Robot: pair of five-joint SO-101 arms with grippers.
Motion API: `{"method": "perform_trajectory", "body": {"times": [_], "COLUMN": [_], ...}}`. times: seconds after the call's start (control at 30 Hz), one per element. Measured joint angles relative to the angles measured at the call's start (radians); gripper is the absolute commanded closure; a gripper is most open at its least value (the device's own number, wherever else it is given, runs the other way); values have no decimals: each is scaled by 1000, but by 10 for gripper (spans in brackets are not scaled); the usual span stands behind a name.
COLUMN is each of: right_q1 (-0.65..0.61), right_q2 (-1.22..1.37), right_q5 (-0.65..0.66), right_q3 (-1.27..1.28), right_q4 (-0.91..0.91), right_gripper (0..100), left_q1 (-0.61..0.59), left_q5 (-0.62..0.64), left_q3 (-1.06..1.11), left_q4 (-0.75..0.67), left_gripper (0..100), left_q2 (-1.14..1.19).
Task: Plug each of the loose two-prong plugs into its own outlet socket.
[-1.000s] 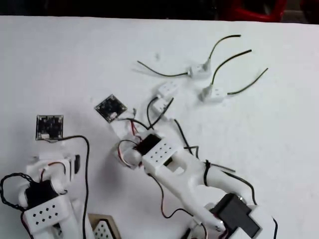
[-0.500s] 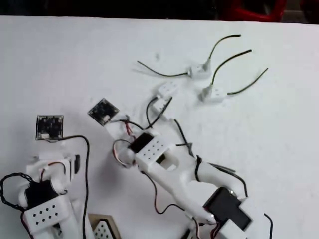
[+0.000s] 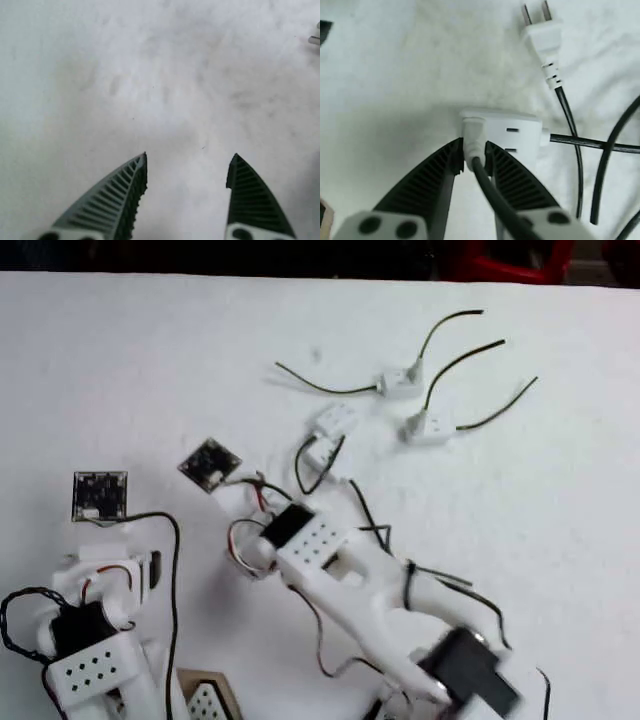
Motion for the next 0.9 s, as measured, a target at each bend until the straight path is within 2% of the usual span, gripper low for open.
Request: {"method": "perform_trajectory", "body": {"times": [0.23, 0.33, 0.6, 0.77, 0.9], "right_q1": [-2, 38, 273, 436, 562], "right_q2": [-298, -404, -571, -569, -494], "right_q5": [0, 0, 40, 80, 83], "right_q3": [0, 0, -51, -83, -83], "right_q4": [126, 170, 239, 226, 149], "right_gripper": [982, 982, 981, 981, 981], "left_q1": [0, 0, 0, 0, 0], "left_q5": [0, 0, 0, 0, 0], "left_q3": [17, 18, 18, 18, 18], "left_q4": [0, 0, -2, -2, -2], "left_gripper": [740, 740, 740, 740, 740], "left_q2": [-8, -9, -9, -9, -9]}}
